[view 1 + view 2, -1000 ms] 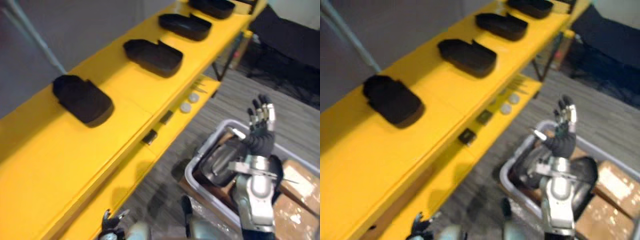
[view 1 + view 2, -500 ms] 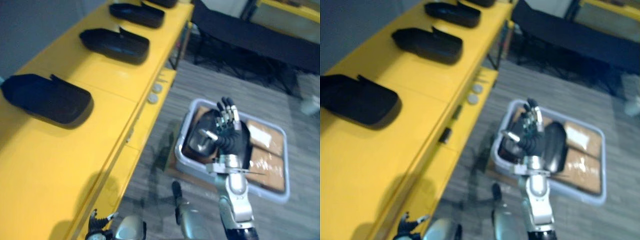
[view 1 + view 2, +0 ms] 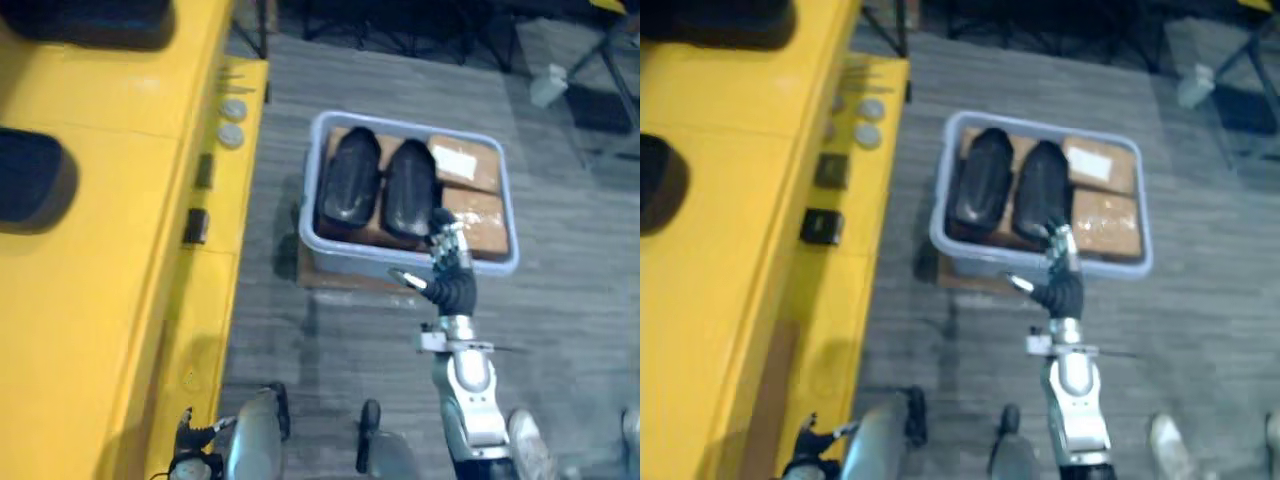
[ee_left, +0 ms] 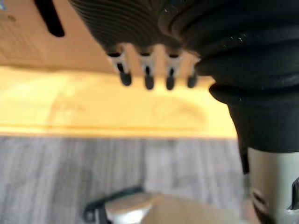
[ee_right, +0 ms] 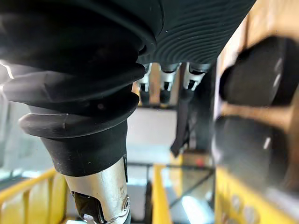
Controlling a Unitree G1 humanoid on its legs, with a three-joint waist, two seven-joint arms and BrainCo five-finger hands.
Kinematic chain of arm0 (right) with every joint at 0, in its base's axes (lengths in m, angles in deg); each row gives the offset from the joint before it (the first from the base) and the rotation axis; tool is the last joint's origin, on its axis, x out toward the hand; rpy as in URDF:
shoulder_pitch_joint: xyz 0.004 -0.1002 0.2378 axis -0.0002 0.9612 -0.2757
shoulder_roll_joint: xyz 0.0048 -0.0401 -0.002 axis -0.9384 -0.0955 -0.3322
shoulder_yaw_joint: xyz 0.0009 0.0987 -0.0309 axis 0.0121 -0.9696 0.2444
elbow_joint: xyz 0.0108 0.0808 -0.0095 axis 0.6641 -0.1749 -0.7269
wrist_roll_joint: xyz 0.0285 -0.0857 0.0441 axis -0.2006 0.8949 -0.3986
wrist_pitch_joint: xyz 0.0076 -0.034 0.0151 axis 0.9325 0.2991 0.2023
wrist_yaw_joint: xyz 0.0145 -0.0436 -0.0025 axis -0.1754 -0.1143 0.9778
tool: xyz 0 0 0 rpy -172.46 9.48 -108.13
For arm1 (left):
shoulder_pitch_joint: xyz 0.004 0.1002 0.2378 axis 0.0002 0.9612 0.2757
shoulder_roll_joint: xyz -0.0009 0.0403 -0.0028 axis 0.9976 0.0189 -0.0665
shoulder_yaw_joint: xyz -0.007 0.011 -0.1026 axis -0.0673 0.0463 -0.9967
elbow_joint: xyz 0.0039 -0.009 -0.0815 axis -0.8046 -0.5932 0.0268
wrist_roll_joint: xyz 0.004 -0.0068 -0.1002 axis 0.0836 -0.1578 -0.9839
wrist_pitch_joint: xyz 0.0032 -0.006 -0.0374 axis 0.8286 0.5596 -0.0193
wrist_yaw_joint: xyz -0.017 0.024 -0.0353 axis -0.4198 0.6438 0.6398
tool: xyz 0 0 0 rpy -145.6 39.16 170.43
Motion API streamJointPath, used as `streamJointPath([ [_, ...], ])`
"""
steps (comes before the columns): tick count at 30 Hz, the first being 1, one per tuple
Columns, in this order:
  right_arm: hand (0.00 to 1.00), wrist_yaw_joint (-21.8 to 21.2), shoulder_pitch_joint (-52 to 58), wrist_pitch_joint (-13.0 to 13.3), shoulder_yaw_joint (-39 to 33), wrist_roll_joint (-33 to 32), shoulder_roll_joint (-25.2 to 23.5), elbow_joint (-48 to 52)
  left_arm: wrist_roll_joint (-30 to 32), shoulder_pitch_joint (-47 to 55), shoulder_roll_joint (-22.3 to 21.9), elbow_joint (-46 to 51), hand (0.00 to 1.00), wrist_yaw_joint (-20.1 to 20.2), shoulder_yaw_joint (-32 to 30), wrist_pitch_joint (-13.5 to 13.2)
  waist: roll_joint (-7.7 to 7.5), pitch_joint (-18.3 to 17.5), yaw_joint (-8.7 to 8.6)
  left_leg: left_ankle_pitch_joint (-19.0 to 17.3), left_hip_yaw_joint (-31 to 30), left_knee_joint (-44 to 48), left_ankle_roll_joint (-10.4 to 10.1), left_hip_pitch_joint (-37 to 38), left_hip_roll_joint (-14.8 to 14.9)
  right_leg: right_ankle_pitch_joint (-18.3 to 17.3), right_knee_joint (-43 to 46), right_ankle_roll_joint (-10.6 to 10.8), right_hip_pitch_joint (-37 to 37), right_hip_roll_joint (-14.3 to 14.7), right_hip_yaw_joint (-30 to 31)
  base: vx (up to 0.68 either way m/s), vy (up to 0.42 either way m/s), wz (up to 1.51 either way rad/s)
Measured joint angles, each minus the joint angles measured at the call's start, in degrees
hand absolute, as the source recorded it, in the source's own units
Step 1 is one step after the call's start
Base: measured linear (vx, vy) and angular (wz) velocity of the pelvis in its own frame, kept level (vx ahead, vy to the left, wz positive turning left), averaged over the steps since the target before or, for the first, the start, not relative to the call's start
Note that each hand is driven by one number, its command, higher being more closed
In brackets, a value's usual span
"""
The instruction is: Walk over and take plastic housings, then place them on the shelf
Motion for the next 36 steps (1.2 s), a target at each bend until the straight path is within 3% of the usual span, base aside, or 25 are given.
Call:
streamJointPath([
  [3,0.00,2.08,1.11,0.00,-2.54,0.89,0.72,-0.88,-1.73,-0.04,-0.36,-0.06,0.00,-0.13,-0.40,0.00,0.27,0.16,-0.90,0.61,-5.29,-4.31,-3.05,1.06,-1.27,0.38,0.13,-0.87,-2.03,0.50,1.39,-0.13,-0.078,-0.35],
  [8,0.00,5.66,5.49,-1.53,-5.32,2.89,-0.29,-3.08,-1.70,1.10,-0.76,0.06,0.00,-2.40,-0.23,0.14,-0.01,0.21,-1.03,1.03,-1.69,-8.08,-3.87,5.00,-0.98,1.06,-0.89,-1.69,-2.07,0.30,4.94,-0.04,-0.017,-0.33],
  [10,0.00,5.88,7.70,-1.77,-6.50,3.23,-1.92,-3.06,-1.62,1.41,-0.70,0.62,0.00,-3.24,-0.09,0.21,-0.12,0.15,-1.47,-0.07,-1.06,-8.03,-4.00,6.09,-0.92,-1.19,3.63,-2.51,-3.67,0.60,6.14,0.04,-0.005,-0.33],
  [12,0.00,6.79,10.27,-2.49,-7.54,3.13,-4.76,-2.99,-0.95,1.88,0.99,1.25,0.00,-3.75,3.29,0.52,-0.27,0.23,-3.55,-1.77,-1.03,-5.32,-4.73,7.01,-0.53,-5.13,11.96,-2.15,-6.00,0.73,6.18,0.07,-0.031,-0.09],
  [13,0.00,6.81,10.47,-2.58,-7.82,3.12,-5.17,-2.99,-0.77,1.87,1.24,1.28,0.00,-3.75,3.99,0.59,-0.06,0.30,-3.82,-1.92,-1.25,-4.30,-4.69,7.28,-0.14,-5.44,13.11,-2.52,-6.29,0.91,6.34,0.07,0.020,-0.53],
  [14,0.00,6.84,10.41,-2.74,-7.96,3.11,-5.42,-2.90,0.15,1.85,1.26,2.01,0.00,-3.74,4.28,0.69,1.01,0.76,-3.37,-2.24,-1.34,-5.37,-4.51,8.62,1.29,-6.04,16.74,-2.79,-8.35,1.41,6.37,0.04,0.045,-0.63],
  [15,0.00,6.85,9.87,-2.74,-8.44,3.11,-5.42,-2.56,1.00,1.23,1.25,2.42,0.00,-3.86,4.48,0.69,1.26,0.85,-3.63,-2.45,-1.17,-5.85,-4.75,9.03,1.75,-7.14,17.80,-4.53,-9.82,0.57,5.43,0.01,0.047,-0.71],
  [16,0.00,6.99,9.37,-2.78,-9.39,3.10,-5.41,-2.50,1.14,-0.20,1.29,2.46,0.00,-4.15,5.65,0.59,2.15,1.31,-3.55,-3.23,-1.09,-6.00,-5.57,9.79,2.72,-7.56,17.08,-4.80,-11.10,-0.90,5.06,-0.03,0.001,-0.38],
  [18,0.00,7.53,8.98,-2.95,-8.55,3.14,-5.52,-2.51,1.05,-1.44,1.62,2.16,0.00,-4.39,6.14,0.49,2.06,1.30,-3.73,-4.34,-0.62,-5.83,-7.52,11.01,4.33,-5.97,12.77,-3.76,-11.67,-2.63,5.40,0.04,-0.163,-0.21],
  [19,0.00,7.89,9.43,-3.30,-7.41,3.14,-5.62,-2.43,0.96,-1.49,2.10,2.07,0.00,-4.43,6.15,0.47,1.24,0.92,-3.97,-5.60,-1.01,-4.79,-9.32,11.91,4.99,-2.29,12.76,-0.71,-11.86,-3.75,5.76,0.10,-0.279,0.05],
  [20,0.00,7.87,9.54,-3.61,-6.99,3.12,-5.42,-2.43,0.78,-1.62,2.02,1.95,0.00,-4.46,6.12,0.46,1.15,0.80,-4.12,-6.17,-1.80,-4.42,-10.18,12.35,5.80,-0.76,15.01,1.12,-12.06,-3.47,5.56,0.14,-0.346,0.20],
  [21,0.00,7.84,9.86,-4.12,-6.35,3.12,-4.61,-2.29,0.40,-1.34,0.85,1.84,0.00,-4.50,5.82,0.32,3.00,0.23,-4.18,-5.86,-3.23,-6.22,-10.87,12.86,8.13,-4.20,20.11,-0.80,-13.82,-1.34,4.37,0.17,-0.366,0.32],
  [23,0.00,7.66,10.28,-4.18,-5.87,3.08,-4.05,-2.40,0.10,-0.99,-0.04,1.97,0.00,-4.60,3.99,-0.11,3.70,-0.25,-4.30,-1.97,-6.68,-7.76,-9.29,12.88,8.85,-8.43,24.17,-2.86,-14.55,-0.65,1.56,0.23,-0.469,0.54],
  [24,0.00,7.12,10.86,-4.41,-6.01,3.11,-3.56,-2.36,-1.42,-0.88,-1.20,2.01,0.00,-4.70,2.40,-0.09,3.73,-0.37,-4.41,2.31,-8.41,-7.18,-7.36,11.80,8.85,-9.99,24.57,-4.29,-13.13,-1.03,-1.07,0.19,-0.427,0.76],
  [25,0.00,6.75,11.38,-4.43,-6.23,3.14,-3.43,-2.28,-1.97,-0.68,-1.46,2.08,0.00,-4.84,1.42,-0.11,3.77,-0.50,-4.41,4.63,-8.35,-7.16,-6.80,11.47,9.08,-10.41,23.92,-4.97,-11.98,-1.11,-2.43,0.23,-0.538,1.20],
  [26,0.00,6.62,12.72,-4.40,-6.84,1.81,-2.75,-2.17,-3.99,0.04,-2.10,2.19,0.00,-5.87,-0.42,-0.21,3.80,-0.59,-4.39,9.99,-6.83,-8.28,-5.94,10.79,9.94,-10.62,20.47,-5.62,-7.65,-1.24,-6.63,0.19,-0.432,1.14],
  [28,0.00,6.53,13.77,-4.21,-7.79,-0.24,-1.88,-1.99,-4.91,0.82,-2.67,2.18,0.00,-6.07,-0.94,-0.23,3.98,-1.18,-3.96,9.87,-3.98,-8.93,-6.34,10.63,9.43,-10.02,16.26,-6.55,-3.76,-1.33,-9.68,0.17,-0.314,0.89],
  [30,0.00,6.15,13.73,-4.16,-8.10,-1.39,-0.96,-2.54,-6.39,3.49,-3.84,1.60,0.00,-5.65,-1.53,-0.18,5.09,-2.02,-3.79,7.62,-2.70,-11.16,-7.10,10.54,5.40,-7.90,8.82,-6.90,1.61,-0.75,-13.72,0.18,-0.153,0.62],
  [32,0.00,5.49,13.53,-4.15,-8.37,-1.44,-0.98,-3.29,-6.40,4.26,-3.93,0.44,0.00,-5.42,-1.68,-0.09,5.14,-2.13,-3.70,7.52,0.31,-14.73,-6.83,10.19,3.11,-6.87,5.89,-6.96,4.37,-0.71,-16.21,0.21,-0.005,0.67],
  [34,0.00,5.17,12.83,-4.21,-9.55,-1.50,-1.33,-5.05,-6.39,4.63,-4.21,-1.43,0.00,-4.31,-2.67,0.31,5.12,-2.33,-2.72,9.56,4.03,-23.17,-6.45,9.65,0.64,-6.48,3.70,-6.47,6.73,-0.87,-18.52,0.22,0.088,0.63],
  [35,0.00,5.17,12.34,-4.59,-10.45,-1.49,-2.57,-6.88,-6.37,4.81,-3.95,-1.84,0.00,-3.88,-3.14,0.46,4.34,-2.75,-1.54,14.59,4.20,-27.95,-3.64,12.13,-0.83,-6.02,3.19,-5.71,7.71,-1.56,-18.54,0.22,0.116,0.43],
  [36,0.00,5.18,12.32,-4.81,-10.85,-1.48,-4.22,-6.88,-6.32,5.38,-3.74,-1.74,0.00,-3.66,-2.99,0.47,3.04,-3.91,-1.20,15.61,3.38,-29.40,-3.01,12.69,-1.91,-4.72,1.38,-4.08,8.85,-1.91,-18.45,0.22,0.129,0.43],
])
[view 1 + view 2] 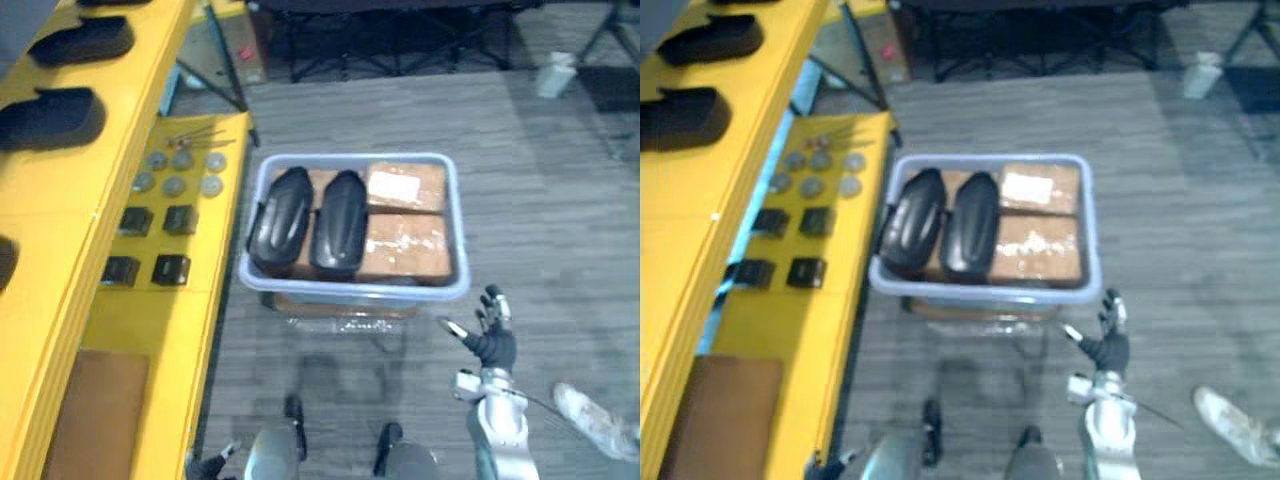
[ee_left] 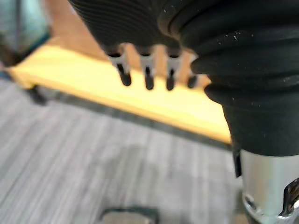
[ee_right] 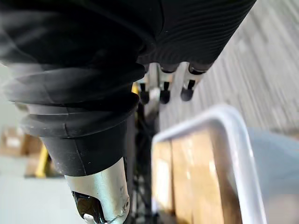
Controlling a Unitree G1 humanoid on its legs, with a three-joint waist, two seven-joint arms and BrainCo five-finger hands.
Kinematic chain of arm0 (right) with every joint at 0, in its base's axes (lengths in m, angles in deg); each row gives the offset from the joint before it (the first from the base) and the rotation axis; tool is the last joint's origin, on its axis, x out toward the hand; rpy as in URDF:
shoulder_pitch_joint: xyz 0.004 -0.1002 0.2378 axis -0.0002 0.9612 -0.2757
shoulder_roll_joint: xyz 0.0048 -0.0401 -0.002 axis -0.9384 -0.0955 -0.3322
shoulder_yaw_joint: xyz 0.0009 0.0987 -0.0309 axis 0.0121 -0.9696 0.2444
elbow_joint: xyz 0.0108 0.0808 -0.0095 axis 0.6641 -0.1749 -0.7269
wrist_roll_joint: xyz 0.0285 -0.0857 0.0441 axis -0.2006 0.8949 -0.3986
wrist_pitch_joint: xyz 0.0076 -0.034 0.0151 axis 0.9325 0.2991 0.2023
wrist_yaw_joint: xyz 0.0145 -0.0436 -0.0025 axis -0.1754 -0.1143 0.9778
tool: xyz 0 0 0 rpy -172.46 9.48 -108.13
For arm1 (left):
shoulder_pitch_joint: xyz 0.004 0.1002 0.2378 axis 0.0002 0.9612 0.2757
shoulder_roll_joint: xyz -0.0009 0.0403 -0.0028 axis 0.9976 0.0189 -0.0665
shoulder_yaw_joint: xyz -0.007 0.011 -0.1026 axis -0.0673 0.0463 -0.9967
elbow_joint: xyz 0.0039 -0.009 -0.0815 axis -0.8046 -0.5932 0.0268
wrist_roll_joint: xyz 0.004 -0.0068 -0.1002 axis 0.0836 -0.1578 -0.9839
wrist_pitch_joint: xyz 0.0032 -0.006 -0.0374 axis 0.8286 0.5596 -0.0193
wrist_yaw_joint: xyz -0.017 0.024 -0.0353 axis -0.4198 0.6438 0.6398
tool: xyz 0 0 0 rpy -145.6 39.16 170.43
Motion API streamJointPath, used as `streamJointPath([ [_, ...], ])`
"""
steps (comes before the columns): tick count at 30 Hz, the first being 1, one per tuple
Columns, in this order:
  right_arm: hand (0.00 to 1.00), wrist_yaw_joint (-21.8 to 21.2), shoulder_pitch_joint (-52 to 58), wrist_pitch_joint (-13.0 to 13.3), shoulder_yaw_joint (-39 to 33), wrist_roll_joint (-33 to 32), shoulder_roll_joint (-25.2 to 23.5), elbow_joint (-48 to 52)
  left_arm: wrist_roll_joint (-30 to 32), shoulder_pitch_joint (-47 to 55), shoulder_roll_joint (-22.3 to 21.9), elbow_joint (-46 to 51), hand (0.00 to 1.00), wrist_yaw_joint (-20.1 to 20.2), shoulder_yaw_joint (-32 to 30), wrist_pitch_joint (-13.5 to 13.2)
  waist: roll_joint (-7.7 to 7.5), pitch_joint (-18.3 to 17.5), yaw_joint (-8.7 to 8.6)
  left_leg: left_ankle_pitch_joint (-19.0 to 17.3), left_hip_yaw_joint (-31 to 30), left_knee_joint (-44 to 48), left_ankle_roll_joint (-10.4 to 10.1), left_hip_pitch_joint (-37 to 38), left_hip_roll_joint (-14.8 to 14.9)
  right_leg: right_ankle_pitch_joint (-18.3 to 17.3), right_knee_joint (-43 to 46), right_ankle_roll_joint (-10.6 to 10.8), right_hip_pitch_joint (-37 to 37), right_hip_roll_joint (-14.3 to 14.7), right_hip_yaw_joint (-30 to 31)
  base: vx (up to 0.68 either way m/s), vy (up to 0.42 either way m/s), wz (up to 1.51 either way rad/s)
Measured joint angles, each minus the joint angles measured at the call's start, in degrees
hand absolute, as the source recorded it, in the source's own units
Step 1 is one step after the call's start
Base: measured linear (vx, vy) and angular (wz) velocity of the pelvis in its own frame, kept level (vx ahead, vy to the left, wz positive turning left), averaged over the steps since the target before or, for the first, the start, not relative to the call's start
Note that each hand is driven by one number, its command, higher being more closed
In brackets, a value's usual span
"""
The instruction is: Walk over and take plastic housings, then place them on the shelf
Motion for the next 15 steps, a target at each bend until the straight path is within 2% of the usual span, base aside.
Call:
streamJointPath([
  [2,0.00,-0.61,-0.14,0.00,0.35,0.04,-2.85,0.09,0.17,0.30,1.42,0.05,0.00,0.57,0.11,0.01,-2.39,-1.08,0.59,-0.69,-0.15,1.38,0.92,-0.14,-0.93,1.22,-1.75,1.11,1.77,-0.58,0.46,0.22,0.148,0.35],
  [3,0.00,-1.17,-0.31,-0.02,1.19,0.06,-3.82,0.41,0.29,0.58,1.83,0.07,0.00,1.21,0.30,0.17,-3.45,-1.73,0.71,-2.88,-0.11,3.96,1.51,-0.40,-1.09,1.75,-1.40,1.71,2.45,-0.80,0.49,0.24,0.172,0.09],
  [4,0.00,-1.37,-0.68,0.00,1.77,0.07,-3.90,0.89,0.60,0.61,2.18,0.17,0.00,1.78,0.38,0.19,-3.52,-1.74,0.99,-6.08,0.12,7.75,1.77,-0.54,-0.74,1.86,-0.10,1.77,3.16,-0.86,0.92,0.17,0.141,-0.09],
  [6,0.00,-1.43,-1.76,-0.07,2.12,0.08,-3.94,0.85,1.26,0.69,2.25,0.45,0.00,2.56,0.55,0.20,-3.14,-1.80,1.18,-9.94,1.81,12.00,2.41,-0.40,0.41,1.84,5.12,1.77,1.36,-1.05,3.57,0.12,0.170,-0.49],
  [8,0.00,-1.03,-2.27,-0.24,1.69,0.08,-3.95,0.84,1.26,0.67,2.46,1.57,0.00,3.13,1.82,0.24,-3.23,-1.76,0.73,-10.84,2.66,12.31,3.38,-0.20,0.64,2.02,10.89,1.36,-2.07,-1.87,5.74,0.08,0.157,-0.40],
  [9,0.00,-0.63,-2.53,-0.30,1.50,0.07,-3.94,0.78,1.22,0.60,2.70,2.44,0.00,3.21,2.64,0.22,-2.90,-1.54,0.58,-11.31,2.75,11.87,3.48,-0.01,1.00,0.66,13.25,0.74,-4.29,-1.84,7.36,0.06,0.098,-0.24],
  [11,0.00,0.32,-2.41,-0.59,1.46,0.12,-3.92,0.73,1.15,-0.29,2.88,3.29,0.00,3.16,2.77,0.14,-2.61,-1.35,0.42,-11.39,2.66,11.70,3.48,-0.08,1.71,-3.34,11.76,-0.02,-5.89,-0.43,8.70,0.06,0.065,-0.08],
  [13,0.00,1.82,-2.68,-1.02,1.08,0.28,-3.95,0.80,0.86,-0.96,3.30,4.32,0.00,3.01,2.79,0.04,-3.17,-1.11,0.51,-11.39,2.40,12.13,3.47,-0.30,1.39,-3.10,7.62,0.05,-6.30,0.15,8.53,0.03,-0.010,0.19],
  [15,0.00,5.53,-4.54,-1.38,-1.03,1.61,-4.02,0.68,-0.15,-2.57,3.52,6.32,0.00,1.80,2.76,-0.44,-4.72,0.52,0.43,-11.78,0.69,15.07,2.89,-2.34,-0.19,0.15,3.96,0.39,-7.10,-0.17,8.05,-0.03,-0.114,0.52],
])
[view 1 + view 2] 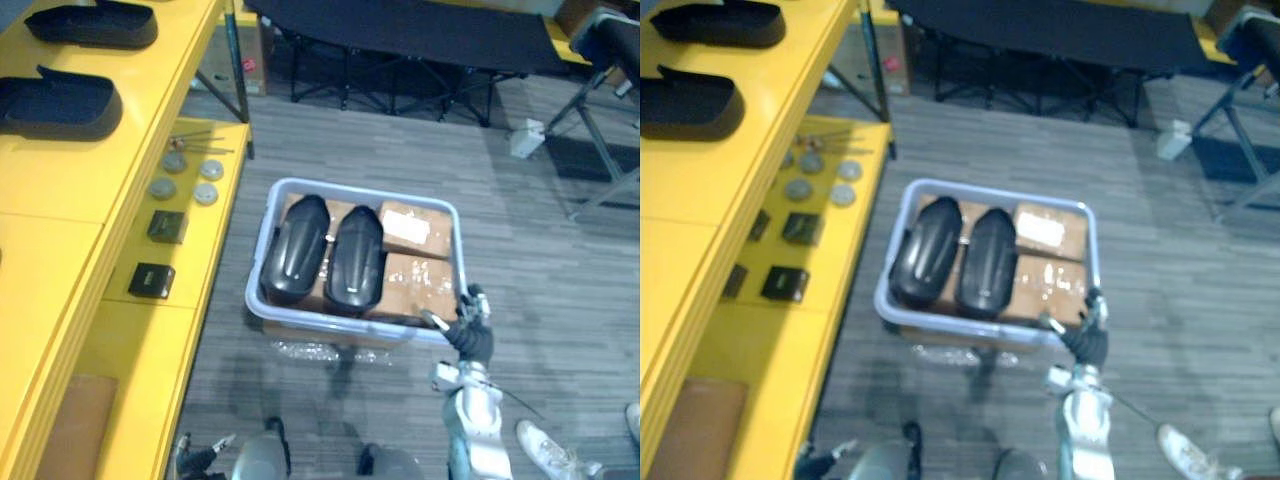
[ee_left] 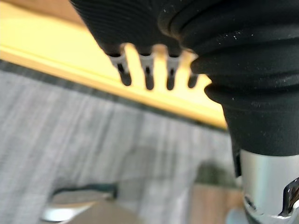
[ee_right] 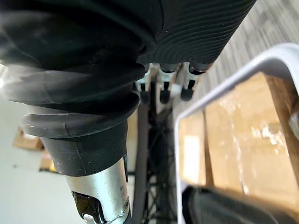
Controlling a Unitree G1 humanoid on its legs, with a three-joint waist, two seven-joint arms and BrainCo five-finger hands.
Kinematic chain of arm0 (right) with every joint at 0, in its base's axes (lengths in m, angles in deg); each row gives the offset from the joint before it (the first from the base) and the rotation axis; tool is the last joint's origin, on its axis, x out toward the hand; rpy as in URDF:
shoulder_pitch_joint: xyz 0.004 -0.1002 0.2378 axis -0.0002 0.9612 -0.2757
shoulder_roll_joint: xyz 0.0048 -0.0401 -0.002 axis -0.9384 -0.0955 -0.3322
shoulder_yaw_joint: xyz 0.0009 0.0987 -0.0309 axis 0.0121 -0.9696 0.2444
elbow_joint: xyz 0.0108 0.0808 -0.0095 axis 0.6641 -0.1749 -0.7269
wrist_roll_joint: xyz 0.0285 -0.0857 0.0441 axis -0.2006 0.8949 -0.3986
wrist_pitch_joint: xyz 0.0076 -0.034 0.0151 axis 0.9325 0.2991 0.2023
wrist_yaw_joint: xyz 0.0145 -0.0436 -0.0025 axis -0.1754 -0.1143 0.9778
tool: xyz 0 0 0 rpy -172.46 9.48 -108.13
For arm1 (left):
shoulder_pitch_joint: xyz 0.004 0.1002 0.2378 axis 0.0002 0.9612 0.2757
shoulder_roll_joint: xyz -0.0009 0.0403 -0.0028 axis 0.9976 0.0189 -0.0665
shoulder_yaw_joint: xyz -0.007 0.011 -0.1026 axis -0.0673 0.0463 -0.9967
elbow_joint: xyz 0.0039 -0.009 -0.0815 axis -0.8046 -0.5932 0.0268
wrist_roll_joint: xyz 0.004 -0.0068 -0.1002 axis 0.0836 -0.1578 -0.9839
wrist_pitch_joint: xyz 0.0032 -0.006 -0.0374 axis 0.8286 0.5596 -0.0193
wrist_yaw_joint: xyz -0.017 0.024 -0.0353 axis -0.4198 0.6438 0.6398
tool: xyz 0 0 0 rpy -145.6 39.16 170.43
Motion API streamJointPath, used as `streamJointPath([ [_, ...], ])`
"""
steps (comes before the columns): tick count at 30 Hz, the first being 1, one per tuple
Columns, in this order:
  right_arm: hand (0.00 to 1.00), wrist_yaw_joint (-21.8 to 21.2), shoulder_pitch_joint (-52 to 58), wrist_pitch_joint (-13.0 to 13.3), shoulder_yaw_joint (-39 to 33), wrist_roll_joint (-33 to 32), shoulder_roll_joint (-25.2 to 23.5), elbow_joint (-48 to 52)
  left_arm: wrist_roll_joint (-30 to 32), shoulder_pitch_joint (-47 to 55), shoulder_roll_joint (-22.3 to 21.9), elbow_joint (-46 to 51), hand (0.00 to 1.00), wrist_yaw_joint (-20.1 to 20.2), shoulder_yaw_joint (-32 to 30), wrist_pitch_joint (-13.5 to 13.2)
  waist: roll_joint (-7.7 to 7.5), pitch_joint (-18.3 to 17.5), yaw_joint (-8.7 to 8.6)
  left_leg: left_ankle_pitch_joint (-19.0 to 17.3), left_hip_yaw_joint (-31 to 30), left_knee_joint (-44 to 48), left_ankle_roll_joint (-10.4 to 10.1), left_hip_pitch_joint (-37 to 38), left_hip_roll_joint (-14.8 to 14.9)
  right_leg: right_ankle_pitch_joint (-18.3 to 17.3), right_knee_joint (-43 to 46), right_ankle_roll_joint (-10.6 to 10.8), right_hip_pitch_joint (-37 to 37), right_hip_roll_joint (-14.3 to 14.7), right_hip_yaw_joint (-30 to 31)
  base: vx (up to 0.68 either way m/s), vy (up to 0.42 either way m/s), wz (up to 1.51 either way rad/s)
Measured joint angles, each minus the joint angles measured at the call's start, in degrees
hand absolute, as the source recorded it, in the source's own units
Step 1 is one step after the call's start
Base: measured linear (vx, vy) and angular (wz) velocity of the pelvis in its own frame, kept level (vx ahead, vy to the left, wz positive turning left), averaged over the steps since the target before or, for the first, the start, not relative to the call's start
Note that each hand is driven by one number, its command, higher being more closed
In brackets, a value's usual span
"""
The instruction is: Walk over and take plastic housings, then place them on the shelf
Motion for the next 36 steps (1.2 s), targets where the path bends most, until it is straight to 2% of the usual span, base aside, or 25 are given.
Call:
streamJointPath([
  [1,0.00,0.65,-1.15,-0.05,-1.19,0.23,-0.12,-0.41,-0.06,-0.46,-0.04,0.21,0.00,-0.24,-0.05,-0.06,0.50,0.47,0.12,-0.23,-0.55,0.61,-0.33,-0.96,0.45,0.03,-0.21,0.04,-0.05,0.64,0.24,-0.05,-0.127,0.29],
  [3,0.00,4.21,-6.76,-0.29,-3.95,0.82,-0.23,-2.21,-2.09,-1.11,-1.39,1.14,0.00,-0.93,-0.24,-0.09,2.73,2.86,0.43,-0.24,-0.88,1.03,-1.46,-3.95,2.51,1.83,-2.87,-1.01,-1.69,3.14,0.25,-0.08,-0.126,-0.11],
  [5,0.00,5.89,-9.43,-0.46,-5.32,0.81,-0.09,-3.94,-2.17,-1.27,-1.41,1.13,0.00,-1.80,-0.04,-0.09,3.12,4.71,0.47,0.26,-0.91,-0.30,-2.17,-3.97,2.97,2.62,-4.08,-1.49,-1.71,3.82,0.23,-0.08,-0.095,-0.09],
  [8,0.00,8.92,-13.99,-1.51,-8.43,0.81,1.09,-8.16,-2.11,-2.52,-1.38,1.12,0.00,-2.11,0.56,-0.08,2.92,6.88,1.00,2.48,-1.27,-2.92,-2.55,-4.99,2.76,3.89,-5.29,-1.97,-3.41,4.14,0.12,-0.06,-0.068,0.05],
  [9,0.00,10.37,-17.65,-1.83,-9.81,0.79,2.98,-11.18,-2.11,-3.91,-0.81,1.17,0.00,-2.60,1.93,-0.11,2.97,8.69,1.20,3.66,-1.54,-4.00,-2.43,-5.71,2.31,4.39,-5.68,-2.02,-4.22,3.91,0.02,-0.03,-0.016,0.10],
  [11,0.00,11.46,-22.54,-2.34,-10.77,0.66,5.83,-16.74,-2.14,-4.78,-0.72,1.25,0.00,-2.69,2.43,-0.20,3.20,9.30,1.44,4.59,-1.93,-4.54,-2.20,-7.23,2.07,5.46,-6.26,-2.00,-5.59,3.86,-0.01,-0.04,0.004,0.13],
  [13,0.00,12.38,-31.59,-2.66,-10.99,-0.57,11.63,-28.34,-2.31,-5.53,-0.41,1.00,0.00,-2.71,4.10,-0.74,3.78,10.31,1.98,5.03,-2.53,-4.49,-1.96,-8.33,1.67,6.37,-7.29,-1.86,-5.84,3.73,-0.18,-0.02,0.033,0.16],
  [16,0.00,12.32,-40.97,-2.68,-10.60,-4.01,17.58,-37.88,-3.79,-6.73,-0.29,0.32,0.00,-2.70,6.22,-1.28,4.92,11.06,3.23,5.42,-3.03,-4.49,-1.49,-9.50,1.23,7.40,-7.50,-1.87,-6.61,3.47,-0.11,-0.02,0.046,0.10],
  [19,0.00,12.15,-47.77,-2.69,-8.71,-6.80,22.27,-45.10,-4.02,-7.36,-0.27,-0.32,0.00,-2.68,6.78,-2.06,5.55,11.56,3.39,6.18,-4.29,-4.94,-1.13,-11.14,0.69,8.82,-8.01,-1.60,-7.64,3.25,-0.13,-0.04,0.067,0.22],
  [22,0.00,11.95,-54.05,-2.69,-7.31,-8.55,27.05,-52.07,-4.42,-8.79,-0.24,-1.57,0.00,-2.66,8.03,-2.28,6.50,12.50,3.90,7.92,-5.76,-6.45,-0.41,-12.71,-0.08,11.97,-9.82,-1.51,-8.43,3.11,-0.21,-0.05,0.114,0.24],
  [23,0.00,11.68,-55.51,-2.70,-6.99,-9.51,29.00,-53.87,-4.46,-9.88,-0.29,-2.18,0.00,-2.51,9.04,-2.32,7.26,13.31,4.75,8.29,-6.18,-6.57,-0.09,-12.92,-0.24,13.05,-10.00,-1.33,-8.45,3.05,-0.19,-0.05,0.124,0.25],
  [24,0.00,11.28,-56.65,-2.70,-6.94,-9.95,29.94,-55.10,-4.47,-10.59,-0.72,-2.51,0.00,-2.43,9.08,-2.31,7.81,13.74,5.23,8.56,-6.69,-6.58,0.05,-13.32,-0.57,13.62,-10.10,-1.45,-8.57,2.97,-0.36,-0.05,0.116,0.27],
  [31,0.00,12.68,-59.73,-2.58,-6.92,-10.52,30.90,-55.84,-6.03,-11.43,-0.67,-2.91,0.00,-2.26,10.78,-2.33,8.13,13.95,6.42,10.37,-8.23,-7.54,0.33,-15.02,-2.27,14.37,-10.48,-1.38,-9.59,2.00,-1.82,-0.04,0.065,0.14],
  [34,0.00,14.65,-59.51,-2.56,-8.18,-10.37,30.28,-50.90,-6.08,-12.36,-0.75,-3.63,0.00,-2.27,11.32,-2.33,8.77,14.28,6.37,12.10,-9.25,-9.85,0.11,-14.99,-2.66,14.37,-10.49,-1.39,-10.07,1.75,-2.96,-0.07,0.012,0.16],
  [36,0.00,17.18,-59.37,-2.33,-8.54,-7.91,28.05,-44.65,-6.10,-12.40,-0.79,-3.68,0.00,-2.37,11.33,-2.32,8.77,14.28,6.37,13.29,-9.12,-11.51,-0.07,-15.08,-2.70,14.35,-10.71,-1.42,-10.93,1.69,-2.94,-0.11,-0.015,-0.04],
])
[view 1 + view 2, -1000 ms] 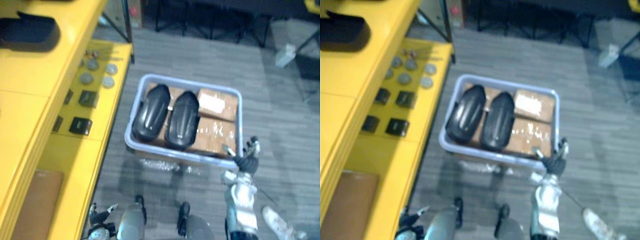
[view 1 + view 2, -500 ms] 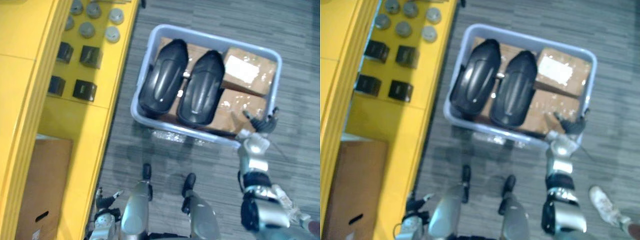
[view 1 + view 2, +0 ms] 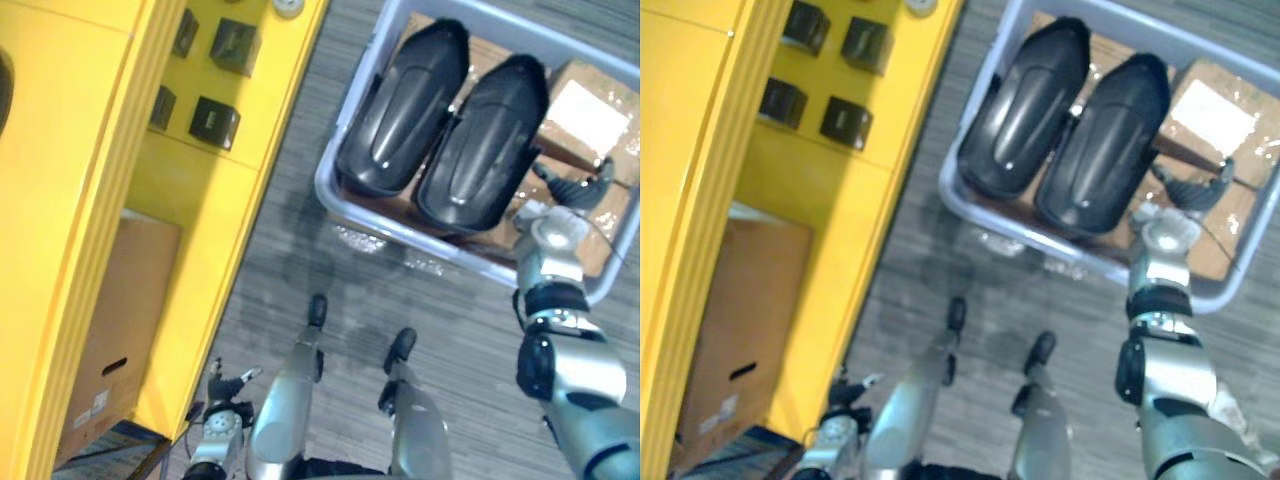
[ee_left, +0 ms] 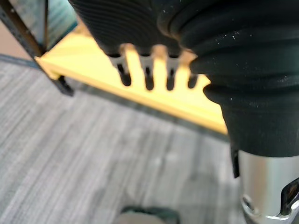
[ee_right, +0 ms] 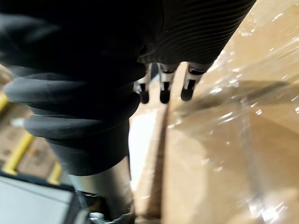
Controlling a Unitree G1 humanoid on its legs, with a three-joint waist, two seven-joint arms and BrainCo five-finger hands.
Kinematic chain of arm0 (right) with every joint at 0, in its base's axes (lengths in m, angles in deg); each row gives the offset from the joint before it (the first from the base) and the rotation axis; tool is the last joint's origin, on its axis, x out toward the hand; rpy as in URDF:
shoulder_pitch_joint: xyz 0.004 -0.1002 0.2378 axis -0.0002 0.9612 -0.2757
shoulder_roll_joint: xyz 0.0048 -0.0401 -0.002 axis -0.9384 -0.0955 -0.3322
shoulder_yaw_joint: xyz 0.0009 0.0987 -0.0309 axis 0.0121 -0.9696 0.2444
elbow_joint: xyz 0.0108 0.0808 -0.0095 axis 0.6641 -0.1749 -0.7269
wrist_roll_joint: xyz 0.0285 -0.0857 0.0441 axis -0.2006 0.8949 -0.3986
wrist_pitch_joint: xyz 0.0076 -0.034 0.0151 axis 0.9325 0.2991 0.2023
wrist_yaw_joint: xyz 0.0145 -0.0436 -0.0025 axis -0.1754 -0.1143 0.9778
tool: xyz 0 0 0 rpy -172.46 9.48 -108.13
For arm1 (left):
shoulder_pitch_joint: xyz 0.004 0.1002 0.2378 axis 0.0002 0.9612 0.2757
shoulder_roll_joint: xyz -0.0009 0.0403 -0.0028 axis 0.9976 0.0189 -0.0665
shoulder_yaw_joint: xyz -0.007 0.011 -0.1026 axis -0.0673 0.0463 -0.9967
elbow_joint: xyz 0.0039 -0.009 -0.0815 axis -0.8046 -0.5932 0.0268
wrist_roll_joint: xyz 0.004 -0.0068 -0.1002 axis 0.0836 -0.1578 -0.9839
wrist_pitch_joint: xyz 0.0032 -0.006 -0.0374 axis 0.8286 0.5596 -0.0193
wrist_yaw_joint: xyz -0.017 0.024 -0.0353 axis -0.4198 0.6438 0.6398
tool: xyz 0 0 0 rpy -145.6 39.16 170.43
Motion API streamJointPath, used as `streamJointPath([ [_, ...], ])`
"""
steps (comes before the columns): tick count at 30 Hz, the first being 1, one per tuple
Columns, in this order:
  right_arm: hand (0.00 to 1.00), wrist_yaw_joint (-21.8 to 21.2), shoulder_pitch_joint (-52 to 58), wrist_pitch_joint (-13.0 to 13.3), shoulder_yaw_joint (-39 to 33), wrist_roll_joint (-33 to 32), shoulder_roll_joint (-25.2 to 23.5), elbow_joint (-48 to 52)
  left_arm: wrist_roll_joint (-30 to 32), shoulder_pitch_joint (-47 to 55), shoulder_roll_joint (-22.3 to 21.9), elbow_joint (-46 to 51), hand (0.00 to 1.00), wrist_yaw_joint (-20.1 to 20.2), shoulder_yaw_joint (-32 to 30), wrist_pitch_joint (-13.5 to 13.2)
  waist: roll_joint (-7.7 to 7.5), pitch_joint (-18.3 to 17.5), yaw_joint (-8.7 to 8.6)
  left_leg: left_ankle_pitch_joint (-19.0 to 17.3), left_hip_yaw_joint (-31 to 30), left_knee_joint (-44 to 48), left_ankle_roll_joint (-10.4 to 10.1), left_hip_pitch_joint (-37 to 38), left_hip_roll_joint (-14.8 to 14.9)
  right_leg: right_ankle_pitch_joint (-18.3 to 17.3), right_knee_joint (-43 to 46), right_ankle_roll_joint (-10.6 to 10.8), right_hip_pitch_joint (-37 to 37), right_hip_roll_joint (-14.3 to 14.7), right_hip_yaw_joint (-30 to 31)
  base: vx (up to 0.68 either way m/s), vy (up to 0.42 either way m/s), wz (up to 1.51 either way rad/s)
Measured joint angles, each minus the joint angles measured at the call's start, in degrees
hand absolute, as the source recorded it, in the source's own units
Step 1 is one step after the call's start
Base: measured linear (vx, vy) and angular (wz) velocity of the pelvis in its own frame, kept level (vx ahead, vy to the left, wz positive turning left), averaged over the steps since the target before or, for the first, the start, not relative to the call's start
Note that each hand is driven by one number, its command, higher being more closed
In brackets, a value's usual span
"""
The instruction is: Walk over and take plastic housings, then place them on the shelf
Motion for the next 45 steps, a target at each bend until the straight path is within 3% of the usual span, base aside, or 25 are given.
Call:
streamJointPath([
  [9,0.00,8.24,5.25,0.12,-3.20,11.01,-9.57,18.81,-0.09,-0.65,0.00,-0.93,0.00,-0.50,-0.02,-0.03,-0.01,0.00,-0.37,2.45,0.19,-2.94,-0.63,0.39,0.10,-0.78,-0.61,-1.11,-0.63,0.11,0.06,-0.07,-0.017,-0.01],
  [20,0.00,8.84,4.93,0.05,-3.48,11.69,-12.90,16.56,-0.55,-0.67,0.05,-0.99,0.00,-1.68,0.06,-0.06,-0.30,0.15,-0.33,6.57,0.45,-8.14,-1.16,1.27,0.70,-0.94,-0.67,-1.30,-2.31,0.48,0.21,-0.05,-0.017,-0.01],
  [28,0.00,7.04,-0.38,-0.32,-0.93,6.19,-7.78,3.10,-2.23,-0.70,1.19,-1.09,0.00,-1.58,2.75,-0.07,-0.32,0.16,-0.29,10.46,-0.61,-13.72,-1.57,2.57,1.31,-0.77,-1.52,-0.98,-2.68,0.98,-0.43,-0.04,-0.020,0.04],
  [39,0.00,0.67,-8.39,-1.50,7.17,4.16,2.36,-12.04,-2.33,-0.99,1.86,-1.12,0.00,-1.16,4.56,-0.24,-0.32,0.16,-0.14,11.02,-2.54,-13.73,-1.83,1.74,1.32,-0.65,-1.66,-0.81,-2.43,1.38,-2.37,0.00,-0.013,0.08],
  [45,0.00,-0.53,-11.27,-1.51,9.61,4.21,4.54,-16.40,-2.30,-1.17,2.39,-1.13,0.00,-1.14,6.16,-1.26,-0.32,0.16,0.00,11.41,-3.27,-13.73,-1.98,1.33,1.49,-0.65,-1.76,-0.82,-2.40,1.46,-3.14,0.00,-0.010,0.07],
])
